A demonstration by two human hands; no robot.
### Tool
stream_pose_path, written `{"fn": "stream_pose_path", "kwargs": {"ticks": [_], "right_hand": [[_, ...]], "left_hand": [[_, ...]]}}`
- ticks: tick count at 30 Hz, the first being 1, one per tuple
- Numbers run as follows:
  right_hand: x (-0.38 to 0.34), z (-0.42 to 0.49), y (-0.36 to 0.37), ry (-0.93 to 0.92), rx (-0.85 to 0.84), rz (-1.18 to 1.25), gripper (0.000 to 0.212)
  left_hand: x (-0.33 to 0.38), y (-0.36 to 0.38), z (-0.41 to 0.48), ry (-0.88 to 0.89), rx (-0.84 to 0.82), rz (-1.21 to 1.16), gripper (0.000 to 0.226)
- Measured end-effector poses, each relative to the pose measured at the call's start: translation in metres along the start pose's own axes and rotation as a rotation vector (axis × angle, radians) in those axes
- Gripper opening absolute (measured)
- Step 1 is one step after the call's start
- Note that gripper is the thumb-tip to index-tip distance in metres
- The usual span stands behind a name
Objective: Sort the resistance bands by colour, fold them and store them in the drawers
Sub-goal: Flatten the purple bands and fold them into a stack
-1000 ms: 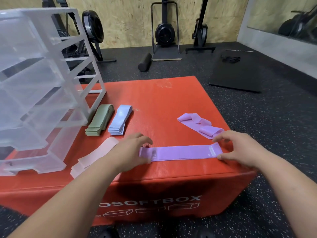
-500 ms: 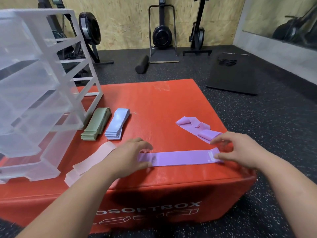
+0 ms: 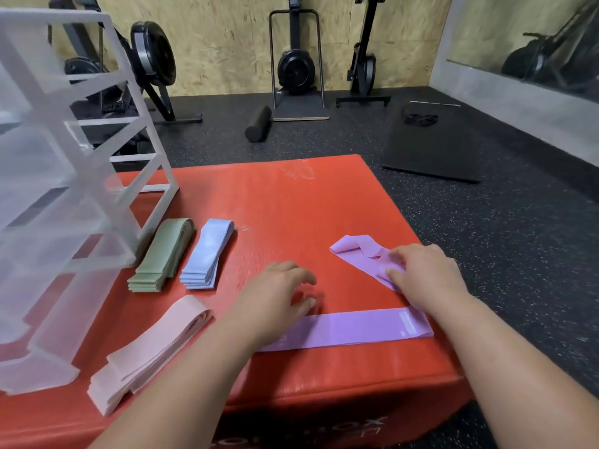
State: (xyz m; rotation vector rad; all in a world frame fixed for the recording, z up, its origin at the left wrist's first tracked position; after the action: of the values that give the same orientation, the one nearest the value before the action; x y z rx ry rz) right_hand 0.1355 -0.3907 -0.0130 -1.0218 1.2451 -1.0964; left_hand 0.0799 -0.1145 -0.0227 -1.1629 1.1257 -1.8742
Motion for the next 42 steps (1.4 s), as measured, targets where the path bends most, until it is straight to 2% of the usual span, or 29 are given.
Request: {"fn": "stream_pose_path", "kwargs": {"ticks": [2,4,5,9,12,14,16,18,22,23,27,29,34,38,42], "right_hand": [[-0.002,0.006,0.005,0.032,-0.057,-0.093,0.024],[-0.006,0.012,0.004,0.050,-0.079,-0.049,0.011],[-0.010,0.016,0.002,0.044,-0.059,0.007,0.012],[-0.030,0.021,-0.025,-0.001,0.146,0.468,0.015],[-0.050,0.017,-0.051,-0.061,0.278,0.798,0.013],[-0.063,0.013,-0.063,-0.108,0.325,0.942,0.013],[-0.075,0.009,-0.064,-0.143,0.349,0.987,0.015],[-0.089,0.007,-0.053,-0.185,0.287,0.952,0.016],[-0.114,0.000,0.002,-0.344,-0.257,0.591,0.026],[-0.112,0.001,0.009,-0.346,-0.292,0.550,0.026],[-0.083,0.015,-0.002,-0.162,-0.021,0.520,0.021],[-0.071,0.019,-0.005,-0.078,0.043,0.506,0.023],[-0.073,0.022,0.008,-0.101,0.026,0.471,0.022],[-0.087,0.021,0.024,-0.156,0.020,0.330,0.027],[-0.099,0.025,0.038,-0.128,-0.013,0.255,0.034]], "left_hand": [[-0.002,0.003,0.006,0.004,0.008,-0.006,0.031],[-0.006,0.004,0.010,0.011,0.022,-0.017,0.030],[-0.008,0.005,0.011,0.012,0.027,-0.026,0.030],[-0.018,-0.001,0.015,-0.014,0.057,-0.060,0.028],[-0.027,-0.010,0.015,-0.059,0.143,-0.121,0.024],[-0.029,-0.018,0.014,-0.114,0.214,-0.206,0.020],[-0.026,-0.026,0.014,-0.168,0.268,-0.315,0.018],[-0.025,-0.032,0.012,-0.209,0.301,-0.380,0.019],[-0.035,-0.028,0.004,-0.296,0.237,-0.355,0.023],[-0.039,-0.025,0.001,-0.318,0.204,-0.331,0.024],[-0.049,-0.022,-0.007,-0.365,0.123,-0.268,0.025],[-0.050,-0.022,-0.008,-0.370,0.106,-0.257,0.025],[-0.048,-0.016,-0.005,-0.379,0.080,-0.250,0.024],[-0.042,-0.013,0.002,-0.370,0.082,-0.229,0.025],[-0.038,-0.009,0.005,-0.367,0.079,-0.215,0.025]]}}
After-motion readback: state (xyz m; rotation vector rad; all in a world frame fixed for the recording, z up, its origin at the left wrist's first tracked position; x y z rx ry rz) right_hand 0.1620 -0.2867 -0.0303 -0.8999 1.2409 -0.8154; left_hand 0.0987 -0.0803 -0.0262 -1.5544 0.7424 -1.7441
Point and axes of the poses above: each hand's wrist, its own z-axis towards the middle knuckle, its own y-axis out of the palm, x = y × z, the point moved 4 cm from there along z, towards the middle knuckle, and after that the axes turned 2 degrees about y, right-handed, at the moved point
